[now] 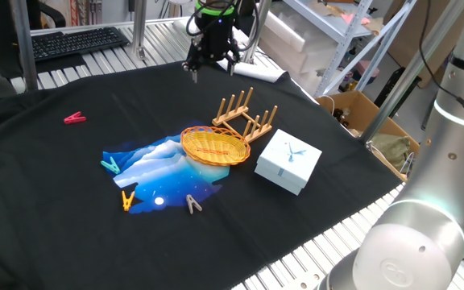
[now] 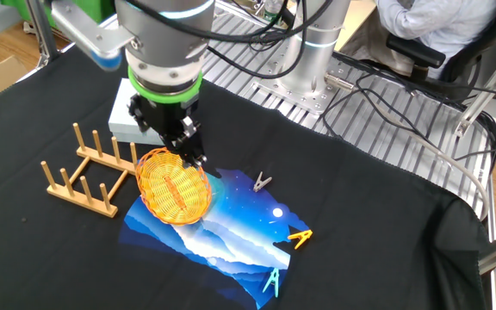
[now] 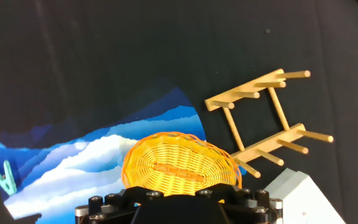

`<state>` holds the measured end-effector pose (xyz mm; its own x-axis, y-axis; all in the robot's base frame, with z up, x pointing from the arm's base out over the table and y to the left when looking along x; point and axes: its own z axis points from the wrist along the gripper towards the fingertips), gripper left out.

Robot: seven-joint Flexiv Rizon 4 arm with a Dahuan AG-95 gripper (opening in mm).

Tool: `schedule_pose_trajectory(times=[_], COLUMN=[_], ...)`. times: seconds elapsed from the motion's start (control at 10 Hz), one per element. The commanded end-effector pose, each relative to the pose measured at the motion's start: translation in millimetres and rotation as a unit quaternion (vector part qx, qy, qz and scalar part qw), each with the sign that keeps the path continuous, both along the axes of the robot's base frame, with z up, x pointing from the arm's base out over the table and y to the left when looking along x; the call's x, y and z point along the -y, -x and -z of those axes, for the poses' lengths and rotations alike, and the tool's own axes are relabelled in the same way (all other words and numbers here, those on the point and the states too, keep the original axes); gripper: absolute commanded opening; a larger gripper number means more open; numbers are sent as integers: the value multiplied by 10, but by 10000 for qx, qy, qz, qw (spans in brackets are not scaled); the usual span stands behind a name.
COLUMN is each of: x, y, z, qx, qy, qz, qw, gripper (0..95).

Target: Take the dish off the dish rack

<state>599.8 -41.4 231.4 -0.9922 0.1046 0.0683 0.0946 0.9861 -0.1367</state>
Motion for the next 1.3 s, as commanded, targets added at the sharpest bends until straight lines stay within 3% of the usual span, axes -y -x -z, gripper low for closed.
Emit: schedule_pose_trajectory(times=[0.1,0.3,0.6,1.3], x=[-108,-158,-243,-372], y=[-127,-189,-288,-311], z=[192,299,520,899], qx=[-186,-280,-329,-419], qy=[-32,-50,60,205], qz=[-404,-518,-828,-1125], qw=[9990,9983,9960,9926], gripper=[0,0,0,0])
